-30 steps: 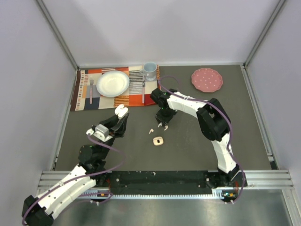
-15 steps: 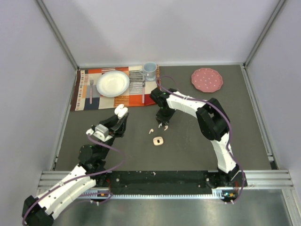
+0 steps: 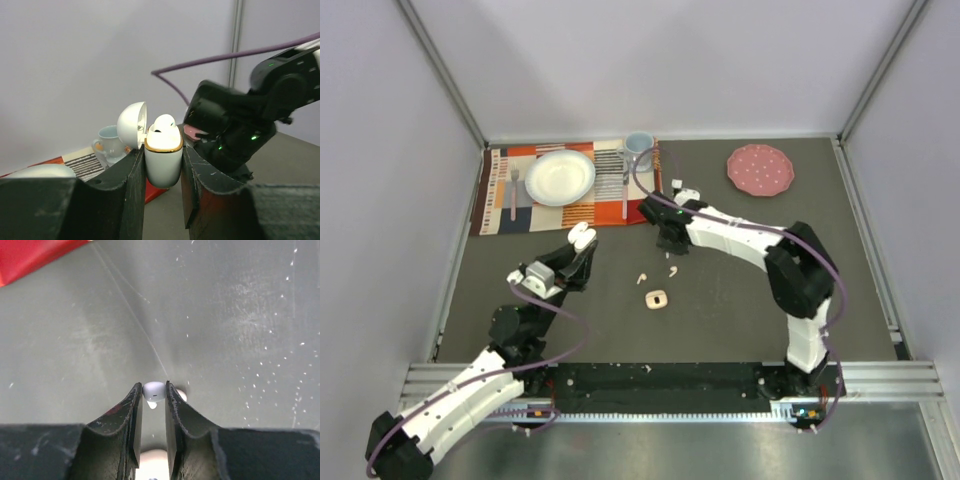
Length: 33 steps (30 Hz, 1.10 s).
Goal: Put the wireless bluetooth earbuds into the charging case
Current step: Pick up the left earbud from the center of the board, then insert the left earbud into the left side groove of the charging case.
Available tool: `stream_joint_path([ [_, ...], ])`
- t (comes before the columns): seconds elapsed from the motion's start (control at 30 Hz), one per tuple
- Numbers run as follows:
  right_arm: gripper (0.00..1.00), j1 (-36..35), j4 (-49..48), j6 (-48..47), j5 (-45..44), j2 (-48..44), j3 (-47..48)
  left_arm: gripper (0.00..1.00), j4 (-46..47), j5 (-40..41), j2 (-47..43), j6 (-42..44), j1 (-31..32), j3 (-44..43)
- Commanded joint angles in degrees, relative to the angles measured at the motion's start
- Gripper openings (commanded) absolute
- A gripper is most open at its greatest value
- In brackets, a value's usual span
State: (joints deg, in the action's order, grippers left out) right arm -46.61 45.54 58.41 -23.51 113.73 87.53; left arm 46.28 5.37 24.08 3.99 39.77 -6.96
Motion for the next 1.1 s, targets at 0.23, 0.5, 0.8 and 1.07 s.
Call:
stream_joint_path([
  [0.23, 0.00, -2.08, -39.02, -17.70, 2.50, -32.86, -29.05, 0.00, 0.47, -1.76, 1.32, -1.53, -0.31, -2.62],
  [0.5, 0.00, -3.13, -50.71, -24.39, 6.53, -49.12, -37.69, 0.00, 3.46, -7.64, 4.75, -2.23, -0.31, -3.50],
  [0.8, 0.00, -3.22, -58.45, -29.14, 15.40, -62.39, -42.96, 0.00, 8.64, -14.06, 11.34, -3.90, -0.31, -5.69],
  [1.07, 0.00, -7.61, -60.74, -34.85, 17.71, -64.69, -43.05, 0.00, 14.26, -25.21, 19.51, -6.27, -0.31, -8.16],
])
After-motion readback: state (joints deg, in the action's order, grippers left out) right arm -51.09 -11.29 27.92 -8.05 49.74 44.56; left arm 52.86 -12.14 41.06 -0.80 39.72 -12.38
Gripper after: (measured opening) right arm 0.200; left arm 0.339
